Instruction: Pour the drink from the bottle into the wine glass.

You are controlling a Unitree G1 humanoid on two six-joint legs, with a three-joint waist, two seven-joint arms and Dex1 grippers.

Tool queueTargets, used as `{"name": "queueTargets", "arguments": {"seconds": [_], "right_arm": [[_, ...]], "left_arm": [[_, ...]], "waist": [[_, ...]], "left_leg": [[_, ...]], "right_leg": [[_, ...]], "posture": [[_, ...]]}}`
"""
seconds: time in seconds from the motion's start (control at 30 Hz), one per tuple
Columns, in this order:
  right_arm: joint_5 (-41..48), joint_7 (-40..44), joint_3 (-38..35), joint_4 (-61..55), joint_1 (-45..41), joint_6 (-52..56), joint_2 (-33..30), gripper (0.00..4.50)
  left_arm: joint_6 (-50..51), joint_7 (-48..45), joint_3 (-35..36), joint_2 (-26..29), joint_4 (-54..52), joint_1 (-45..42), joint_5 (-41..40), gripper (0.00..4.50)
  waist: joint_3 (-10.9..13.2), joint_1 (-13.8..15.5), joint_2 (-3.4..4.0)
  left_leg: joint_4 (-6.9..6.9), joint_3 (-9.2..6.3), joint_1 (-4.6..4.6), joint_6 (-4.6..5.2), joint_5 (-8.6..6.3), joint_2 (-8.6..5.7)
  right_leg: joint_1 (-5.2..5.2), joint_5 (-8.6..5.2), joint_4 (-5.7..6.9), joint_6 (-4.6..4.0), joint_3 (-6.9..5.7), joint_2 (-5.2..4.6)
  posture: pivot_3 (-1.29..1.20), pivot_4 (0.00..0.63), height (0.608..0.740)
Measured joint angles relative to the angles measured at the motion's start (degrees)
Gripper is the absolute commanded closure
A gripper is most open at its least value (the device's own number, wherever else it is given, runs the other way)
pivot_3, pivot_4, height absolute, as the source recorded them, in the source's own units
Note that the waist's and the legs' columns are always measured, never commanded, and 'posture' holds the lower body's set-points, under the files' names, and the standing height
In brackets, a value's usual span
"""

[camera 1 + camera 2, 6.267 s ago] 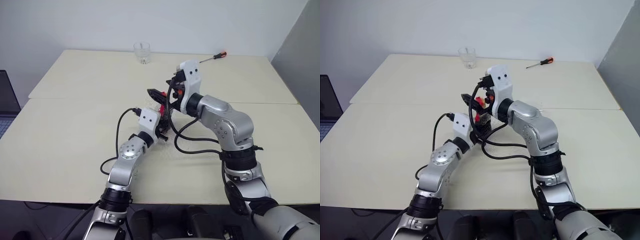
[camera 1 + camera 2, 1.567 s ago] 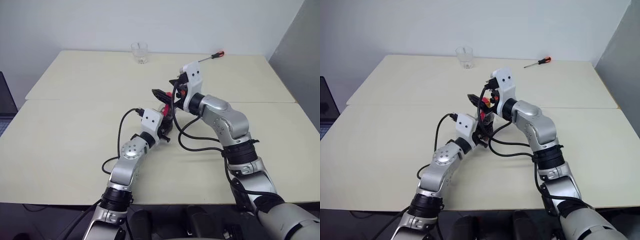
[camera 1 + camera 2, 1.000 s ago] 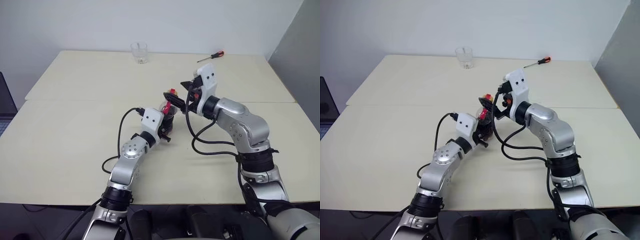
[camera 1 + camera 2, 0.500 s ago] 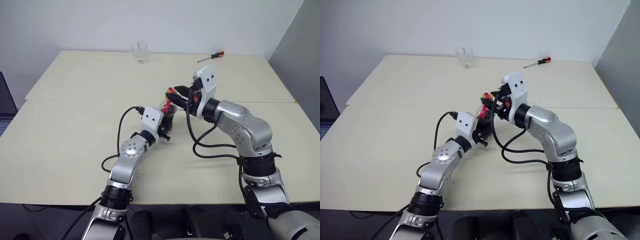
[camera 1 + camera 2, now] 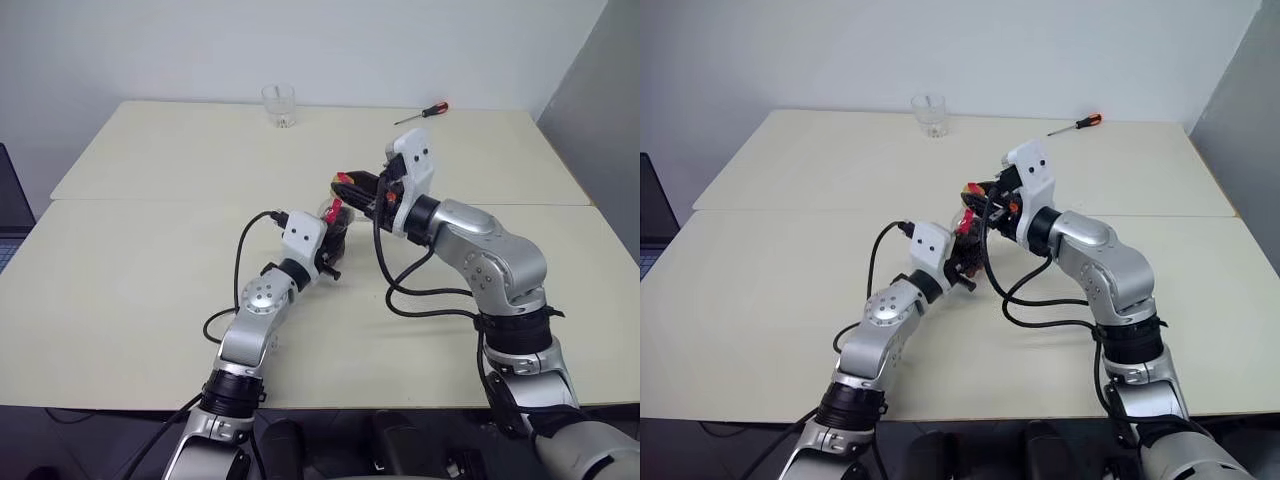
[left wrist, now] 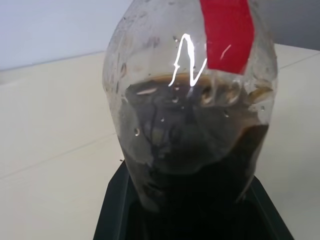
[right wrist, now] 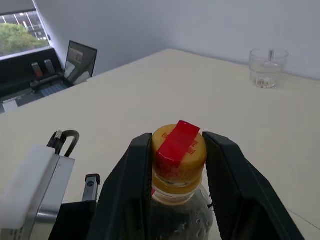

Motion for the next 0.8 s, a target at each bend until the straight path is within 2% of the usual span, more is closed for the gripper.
{"name": "queueTargets", "arguments": {"seconds": [0.3,0.57,0.7,0.73,0.8], "right_arm": [[6.46,-5.29,-9.16,-0.42,-0.34,2.65,2.5,3.3],[7.49,-8.96,-9.51,-1.63,0.72,4.44,0.71,3.3],[2.79,-12.49,-10.79,-0.2,4.7,3.8,-3.28,3.31],[0.06,-14.72,-12.93,-0.96,9.83,1.06,-6.27,3.31],[-2.85,-17.29,-17.15,-0.62,15.9,-0.4,-8.36,3.31]], "left_arm": [[-0.57,0.0,0.68,0.23,0.14,0.56,-0.03,3.6],[-0.57,-0.03,0.68,0.22,0.82,0.55,-0.02,3.6],[-0.78,0.34,1.76,0.79,0.82,0.58,0.0,3.6],[-1.93,1.27,2.35,0.44,1.09,0.24,-0.11,3.6],[-3.31,2.6,5.1,1.38,1.41,0.22,-0.25,3.6]], "waist": [[0.0,0.0,0.0],[0.0,-0.01,0.0],[0.0,0.12,0.01],[-0.06,0.46,-0.08],[-0.05,1.07,-0.08]], "left_leg": [[0.0,0.01,-0.01,0.0,0.0,0.0],[0.0,0.01,-0.01,0.0,0.0,-0.01],[0.0,0.05,-0.02,0.0,0.0,-0.04],[-0.01,-0.07,-0.02,0.0,0.0,-0.03],[-0.04,-0.08,-0.08,0.0,0.0,-0.04]], "right_leg": [[0.0,0.02,0.0,-0.04,0.01,-0.02],[0.01,0.0,-0.01,0.0,0.01,-0.02],[-0.01,-0.01,-0.01,0.04,0.05,-0.06],[0.09,-0.03,-0.1,0.05,0.04,-0.07],[0.04,-0.03,-0.13,0.05,0.04,-0.09]], "posture": [[0.0,0.15,0.74],[0.0,0.15,0.74],[0.0,0.15,0.74],[0.0,0.15,0.74],[0.0,0.15,0.74]]}}
